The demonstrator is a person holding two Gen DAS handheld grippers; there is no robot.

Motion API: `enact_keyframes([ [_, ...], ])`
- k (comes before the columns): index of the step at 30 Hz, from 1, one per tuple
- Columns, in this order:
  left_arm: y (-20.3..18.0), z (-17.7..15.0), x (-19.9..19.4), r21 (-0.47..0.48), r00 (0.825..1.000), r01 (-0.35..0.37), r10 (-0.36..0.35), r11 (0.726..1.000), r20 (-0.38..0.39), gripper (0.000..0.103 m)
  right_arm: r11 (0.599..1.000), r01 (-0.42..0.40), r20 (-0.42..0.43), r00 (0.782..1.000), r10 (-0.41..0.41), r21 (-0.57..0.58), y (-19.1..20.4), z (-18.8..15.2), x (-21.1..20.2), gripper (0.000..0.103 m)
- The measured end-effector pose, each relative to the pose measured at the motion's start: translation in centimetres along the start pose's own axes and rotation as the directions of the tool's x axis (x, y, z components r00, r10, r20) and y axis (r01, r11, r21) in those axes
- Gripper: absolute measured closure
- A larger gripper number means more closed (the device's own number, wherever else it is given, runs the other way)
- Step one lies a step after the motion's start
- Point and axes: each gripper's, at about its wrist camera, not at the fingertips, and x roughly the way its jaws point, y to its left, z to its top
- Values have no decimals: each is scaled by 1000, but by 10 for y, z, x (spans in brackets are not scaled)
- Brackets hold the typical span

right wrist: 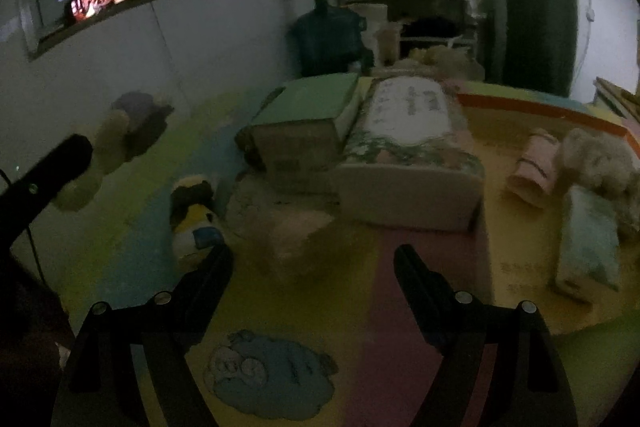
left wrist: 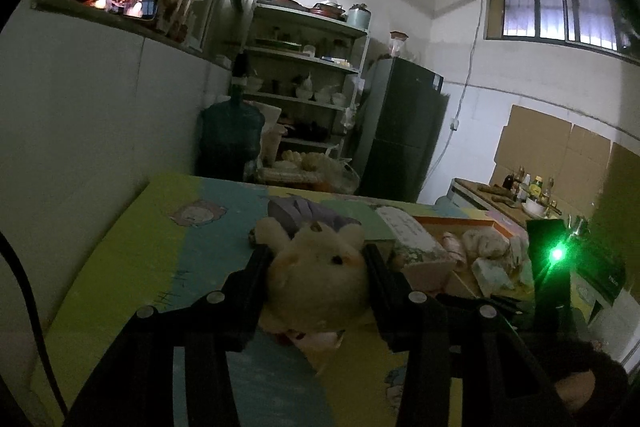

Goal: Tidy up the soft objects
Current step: 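Lift the bunny with the left gripper while the right grasps the clear plastic bag, then carry the bunny and plastic bag over the cardboard tray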

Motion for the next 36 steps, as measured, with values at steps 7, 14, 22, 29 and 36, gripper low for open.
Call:
enact_keyframes([
  [7, 12, -2, 2, -27, 1000, 5, -5, 1000, -7, 56, 998, 18, -5, 1000, -18, -58, 13, 4, 7, 19],
  [14, 16, -5, 7, -35, 1000, 7, -8, 999, -27, 56, 996, 38, -45, 998, -42, -79, 16, 6, 25, 36],
  [22, 17, -9, 10, -43, 999, 11, -12, 999, -38, 56, 996, 42, -20, 999, -44, -76, 18, 4, 21, 42],
  [29, 12, -9, 8, -36, 999, 17, -18, 999, -33, 56, 997, 27, 35, 999, -24, -74, 18, 7, -3, 43],
  [36, -5, -6, 4, -11, 999, 39, -39, 999, -22, 56, 998, 26, 86, 996, -21, -65, 13, 8, -28, 43],
])
